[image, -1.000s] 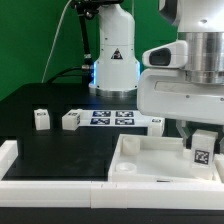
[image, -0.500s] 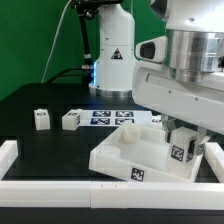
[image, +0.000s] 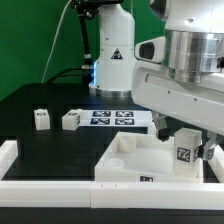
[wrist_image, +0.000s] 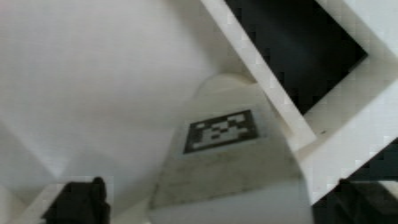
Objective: Assemble one leg
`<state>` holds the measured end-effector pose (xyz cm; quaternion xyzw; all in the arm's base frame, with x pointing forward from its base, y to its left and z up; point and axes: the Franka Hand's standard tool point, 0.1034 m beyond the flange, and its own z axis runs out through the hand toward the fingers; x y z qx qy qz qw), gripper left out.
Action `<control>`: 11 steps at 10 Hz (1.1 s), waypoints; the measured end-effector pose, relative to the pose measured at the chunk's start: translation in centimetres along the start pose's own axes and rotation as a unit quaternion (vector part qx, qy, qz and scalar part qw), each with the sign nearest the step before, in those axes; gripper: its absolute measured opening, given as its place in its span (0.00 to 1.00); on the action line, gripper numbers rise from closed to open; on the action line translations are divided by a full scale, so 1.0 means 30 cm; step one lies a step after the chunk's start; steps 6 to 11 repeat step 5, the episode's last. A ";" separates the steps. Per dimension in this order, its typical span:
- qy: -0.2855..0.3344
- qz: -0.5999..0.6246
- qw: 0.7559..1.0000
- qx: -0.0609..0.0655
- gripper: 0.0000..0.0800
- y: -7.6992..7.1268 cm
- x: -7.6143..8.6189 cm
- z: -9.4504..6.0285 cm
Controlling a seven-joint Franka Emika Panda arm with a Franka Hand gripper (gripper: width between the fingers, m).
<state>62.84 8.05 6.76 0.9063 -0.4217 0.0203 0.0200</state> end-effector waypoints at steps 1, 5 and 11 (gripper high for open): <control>0.000 0.000 1.000 0.000 0.81 0.000 0.000 0.000; 0.000 0.000 1.000 0.000 0.81 0.000 0.000 0.000; 0.000 0.000 1.000 0.000 0.81 0.000 0.000 0.000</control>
Offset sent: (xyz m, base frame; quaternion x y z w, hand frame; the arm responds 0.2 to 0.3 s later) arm 0.0000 0.0000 0.0000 0.0000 0.0000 0.0000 1.0000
